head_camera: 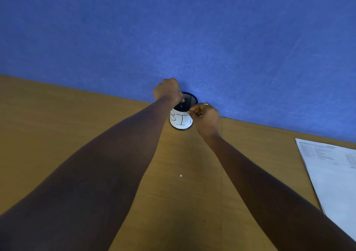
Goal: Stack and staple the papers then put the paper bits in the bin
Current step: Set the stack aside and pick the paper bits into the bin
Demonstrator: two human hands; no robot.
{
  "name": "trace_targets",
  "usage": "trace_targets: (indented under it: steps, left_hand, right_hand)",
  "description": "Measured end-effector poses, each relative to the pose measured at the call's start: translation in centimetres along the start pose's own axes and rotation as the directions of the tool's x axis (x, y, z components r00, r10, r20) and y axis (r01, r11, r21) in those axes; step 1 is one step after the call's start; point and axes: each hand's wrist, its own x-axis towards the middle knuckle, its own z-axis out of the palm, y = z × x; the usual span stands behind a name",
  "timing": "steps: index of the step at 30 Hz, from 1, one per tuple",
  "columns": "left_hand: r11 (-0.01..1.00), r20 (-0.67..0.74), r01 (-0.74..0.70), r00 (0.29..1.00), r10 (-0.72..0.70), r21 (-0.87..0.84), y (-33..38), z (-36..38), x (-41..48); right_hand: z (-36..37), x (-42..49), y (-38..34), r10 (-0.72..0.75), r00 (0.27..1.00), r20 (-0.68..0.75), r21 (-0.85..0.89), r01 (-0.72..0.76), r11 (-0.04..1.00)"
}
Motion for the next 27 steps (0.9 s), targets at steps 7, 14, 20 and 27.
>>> trace_targets:
  steps: [7,14,20,27]
  left_hand:
    - [1.0,0.042,0.004,0.999,-0.004,0.004,-0.5,0.7,0.0]
    - [1.0,0.036,-0.007,0.999,0.007,0.012,-0.9,1.2,-0.2]
    - [1.0,0.047,-0.008,0.999,0.006,0.026,-1.2,1.3,-0.2]
    - [1.0,0.047,-0.014,0.999,0.013,0.018,-1.3,1.4,-0.3]
  right_hand:
    - [-0.5,-3.7,3.0,-0.023,0.919,0.395,-0.038,0.041,0.998]
    - [-2.0,-5.8,4.4,0.063,0.59,0.805,-0.126,0.066,0.99]
    - [-1.4,-6.4,3.6,0.006,0.53,0.848,-0.115,0.172,0.978]
    - [-1.1,-6.3,3.4,0.027,0.507,0.861,-0.159,0.218,0.963]
